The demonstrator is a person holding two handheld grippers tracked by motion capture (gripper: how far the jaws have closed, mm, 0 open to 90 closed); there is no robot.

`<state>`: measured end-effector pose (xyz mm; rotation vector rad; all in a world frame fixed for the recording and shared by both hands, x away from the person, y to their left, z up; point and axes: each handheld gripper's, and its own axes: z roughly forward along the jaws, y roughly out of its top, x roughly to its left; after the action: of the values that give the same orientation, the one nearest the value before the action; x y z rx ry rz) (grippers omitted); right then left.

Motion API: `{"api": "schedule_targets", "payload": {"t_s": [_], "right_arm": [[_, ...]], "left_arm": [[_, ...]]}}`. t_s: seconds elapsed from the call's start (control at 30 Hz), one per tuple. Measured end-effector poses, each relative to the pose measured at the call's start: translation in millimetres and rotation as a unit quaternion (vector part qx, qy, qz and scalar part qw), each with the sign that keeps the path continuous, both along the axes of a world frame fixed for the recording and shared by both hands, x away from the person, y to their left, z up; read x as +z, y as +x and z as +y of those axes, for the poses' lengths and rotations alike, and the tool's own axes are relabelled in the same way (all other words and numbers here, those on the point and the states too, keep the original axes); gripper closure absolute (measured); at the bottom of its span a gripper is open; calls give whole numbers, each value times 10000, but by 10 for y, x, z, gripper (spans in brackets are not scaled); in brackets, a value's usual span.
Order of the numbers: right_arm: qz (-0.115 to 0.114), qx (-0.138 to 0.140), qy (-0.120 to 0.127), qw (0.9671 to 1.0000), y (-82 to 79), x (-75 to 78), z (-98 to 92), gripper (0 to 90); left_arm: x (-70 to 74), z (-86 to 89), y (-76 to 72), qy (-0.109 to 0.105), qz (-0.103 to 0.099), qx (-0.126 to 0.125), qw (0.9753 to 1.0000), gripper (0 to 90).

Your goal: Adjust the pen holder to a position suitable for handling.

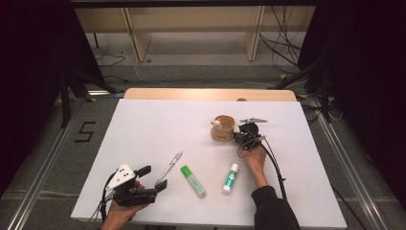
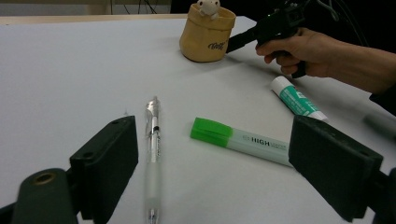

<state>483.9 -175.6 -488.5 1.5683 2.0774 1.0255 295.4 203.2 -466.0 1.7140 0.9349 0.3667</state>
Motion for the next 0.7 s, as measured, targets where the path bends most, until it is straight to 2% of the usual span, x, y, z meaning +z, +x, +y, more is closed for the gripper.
{"api": "schedule_targets", "payload": {"t_s": [0.53, 0.7], "right_arm": [[50, 369, -270, 9989, 84, 23, 320, 900], [83, 493, -463, 9977, 116, 53, 431, 900]], "left_arm": [[-4, 2, 4, 31, 18, 33, 10000, 156], [-4, 10, 9, 68, 49, 60, 9999, 156]]}}
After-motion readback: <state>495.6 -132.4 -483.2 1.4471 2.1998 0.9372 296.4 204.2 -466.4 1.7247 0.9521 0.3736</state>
